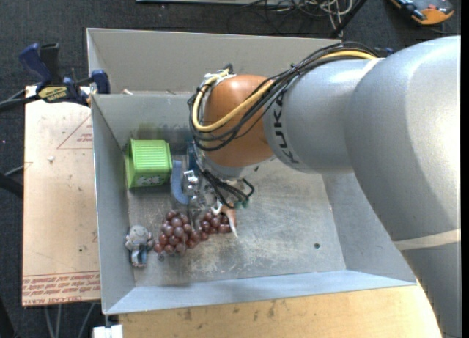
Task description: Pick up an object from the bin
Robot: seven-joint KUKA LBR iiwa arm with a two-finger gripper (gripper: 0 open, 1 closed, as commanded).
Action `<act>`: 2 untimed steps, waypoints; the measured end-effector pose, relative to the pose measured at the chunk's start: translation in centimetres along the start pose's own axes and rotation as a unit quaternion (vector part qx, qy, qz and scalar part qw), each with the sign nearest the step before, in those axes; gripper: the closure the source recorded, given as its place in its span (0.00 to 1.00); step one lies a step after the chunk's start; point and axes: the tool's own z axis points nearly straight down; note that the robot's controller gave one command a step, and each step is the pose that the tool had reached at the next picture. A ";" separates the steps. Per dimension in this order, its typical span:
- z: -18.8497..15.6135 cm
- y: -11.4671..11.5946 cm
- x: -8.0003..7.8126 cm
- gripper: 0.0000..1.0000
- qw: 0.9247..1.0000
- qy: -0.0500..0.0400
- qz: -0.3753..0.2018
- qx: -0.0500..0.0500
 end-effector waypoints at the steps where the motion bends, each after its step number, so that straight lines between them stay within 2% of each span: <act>1: 0.0 0.0 0.0 1.00 1.000 0.000 0.000 0.000; 2: -3.0 0.5 0.1 1.00 1.000 0.013 -0.006 0.004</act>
Offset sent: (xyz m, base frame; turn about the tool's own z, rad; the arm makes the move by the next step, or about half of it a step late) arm 0.0010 0.0130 0.0784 -0.0228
